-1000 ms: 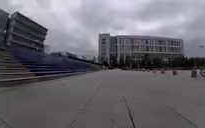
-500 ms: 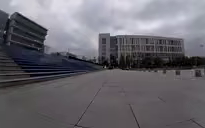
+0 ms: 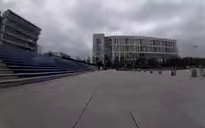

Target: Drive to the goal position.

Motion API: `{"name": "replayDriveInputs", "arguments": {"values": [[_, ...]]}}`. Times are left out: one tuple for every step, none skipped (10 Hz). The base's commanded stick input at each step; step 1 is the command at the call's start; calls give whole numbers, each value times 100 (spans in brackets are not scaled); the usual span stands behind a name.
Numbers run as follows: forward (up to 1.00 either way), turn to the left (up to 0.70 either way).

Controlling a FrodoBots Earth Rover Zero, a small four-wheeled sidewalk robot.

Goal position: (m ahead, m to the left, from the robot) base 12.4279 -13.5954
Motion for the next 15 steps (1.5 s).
{"name": "replayDriveInputs", "arguments": {"values": [[70, 0], [70, 0], [70, 0], [70, 0], [70, 0], [70, 0], [70, 0], [70, 0], [70, 0], [70, 0], [70, 0], [70, 0], [70, 0], [70, -20], [70, -30]]}}
